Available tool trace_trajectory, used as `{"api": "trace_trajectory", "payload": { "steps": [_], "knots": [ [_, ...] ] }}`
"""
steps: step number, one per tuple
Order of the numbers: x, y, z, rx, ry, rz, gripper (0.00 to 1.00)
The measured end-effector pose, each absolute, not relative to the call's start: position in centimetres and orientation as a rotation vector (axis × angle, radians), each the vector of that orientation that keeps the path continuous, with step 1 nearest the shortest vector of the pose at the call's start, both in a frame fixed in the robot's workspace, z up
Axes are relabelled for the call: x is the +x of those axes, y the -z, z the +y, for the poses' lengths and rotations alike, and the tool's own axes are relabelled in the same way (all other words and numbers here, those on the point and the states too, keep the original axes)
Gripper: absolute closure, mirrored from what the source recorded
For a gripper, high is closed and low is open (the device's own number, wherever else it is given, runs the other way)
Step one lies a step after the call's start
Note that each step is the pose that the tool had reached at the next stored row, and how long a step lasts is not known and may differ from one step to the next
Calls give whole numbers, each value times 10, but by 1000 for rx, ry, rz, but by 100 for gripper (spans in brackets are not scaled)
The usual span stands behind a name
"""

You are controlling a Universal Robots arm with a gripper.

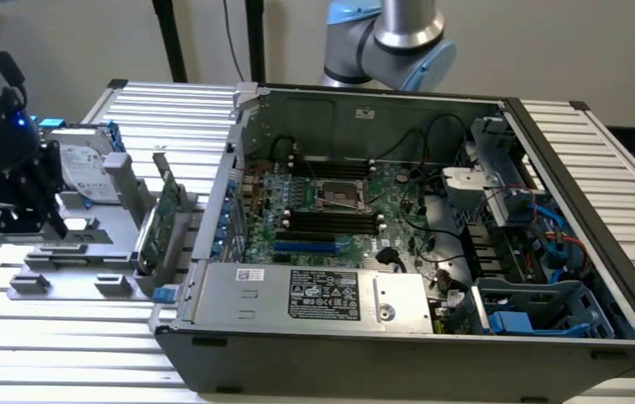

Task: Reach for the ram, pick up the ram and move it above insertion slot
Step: 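Pick up the ram and move it above insertion slot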

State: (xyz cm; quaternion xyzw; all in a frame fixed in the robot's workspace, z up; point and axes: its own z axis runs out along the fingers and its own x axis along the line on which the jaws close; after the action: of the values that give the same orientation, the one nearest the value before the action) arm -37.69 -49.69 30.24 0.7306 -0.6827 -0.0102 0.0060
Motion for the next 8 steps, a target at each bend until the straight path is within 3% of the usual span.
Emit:
{"api": "trace_trajectory", "payload": {
  "steps": [8],
  "knots": [
    [-349,-339,-497,2292,42,-2132,87]
  ]
}}
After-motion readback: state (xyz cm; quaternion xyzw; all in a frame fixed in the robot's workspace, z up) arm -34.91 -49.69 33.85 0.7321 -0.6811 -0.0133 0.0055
